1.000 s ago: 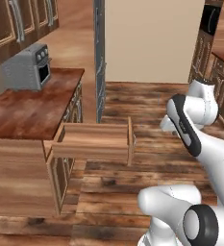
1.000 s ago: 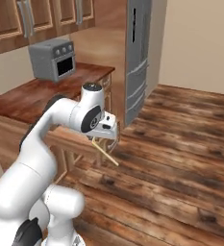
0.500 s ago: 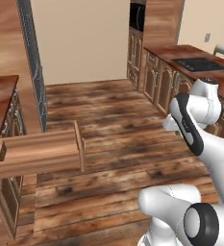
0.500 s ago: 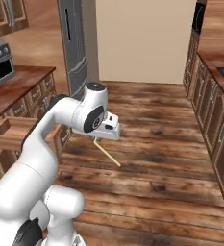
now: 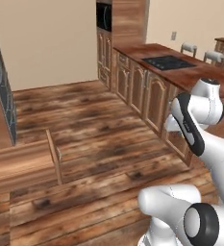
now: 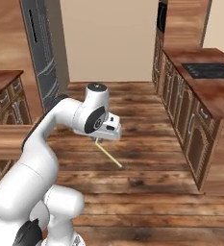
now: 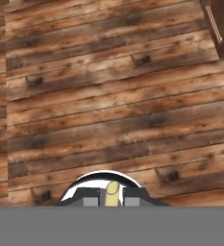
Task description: Take a straw from the drawer in front and place it inside the glass cup on the dining counter.
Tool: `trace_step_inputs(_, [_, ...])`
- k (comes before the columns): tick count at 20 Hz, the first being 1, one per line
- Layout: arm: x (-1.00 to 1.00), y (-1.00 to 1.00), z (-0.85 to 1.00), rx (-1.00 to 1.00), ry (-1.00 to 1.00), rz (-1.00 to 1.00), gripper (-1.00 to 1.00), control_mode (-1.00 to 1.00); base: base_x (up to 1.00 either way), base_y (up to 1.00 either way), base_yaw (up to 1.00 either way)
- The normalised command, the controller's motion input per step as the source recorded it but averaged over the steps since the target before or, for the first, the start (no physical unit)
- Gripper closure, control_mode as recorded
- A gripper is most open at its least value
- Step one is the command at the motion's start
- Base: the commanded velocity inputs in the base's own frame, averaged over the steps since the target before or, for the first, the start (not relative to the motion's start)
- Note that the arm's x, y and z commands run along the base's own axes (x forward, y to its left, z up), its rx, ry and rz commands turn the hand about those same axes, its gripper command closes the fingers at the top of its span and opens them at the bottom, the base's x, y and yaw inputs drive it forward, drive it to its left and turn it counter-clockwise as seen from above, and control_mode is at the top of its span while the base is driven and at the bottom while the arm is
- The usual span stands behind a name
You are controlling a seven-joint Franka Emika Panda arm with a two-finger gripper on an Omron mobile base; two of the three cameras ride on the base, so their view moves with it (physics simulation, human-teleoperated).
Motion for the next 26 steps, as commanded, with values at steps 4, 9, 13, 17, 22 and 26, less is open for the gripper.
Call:
trace_step_inputs(4, [0.0, 0.0, 0.0, 0.0, 0.0, 0.0, 1.0, 1.0, 0.01, -0.51, -0.33])
trace_step_inputs(9, [0.0, 0.0, 0.0, 0.0, 0.0, 0.0, 1.0, 1.0, 0.03, -0.34, -0.48])
trace_step_inputs(13, [0.0, 0.0, 0.0, 0.0, 0.0, 0.0, 1.0, 1.0, 0.12, -0.22, -0.56])
trace_step_inputs(17, [0.0, 0.0, 0.0, 0.0, 0.0, 0.0, 1.0, 1.0, 0.18, -0.2, -0.59])
trace_step_inputs(22, [0.0, 0.0, 0.0, 0.0, 0.0, 0.0, 1.0, 1.0, 0.25, -0.19, -0.6])
trace_step_inputs(26, [0.0, 0.0, 0.0, 0.0, 0.0, 0.0, 1.0, 1.0, 0.28, -0.13, -0.6])
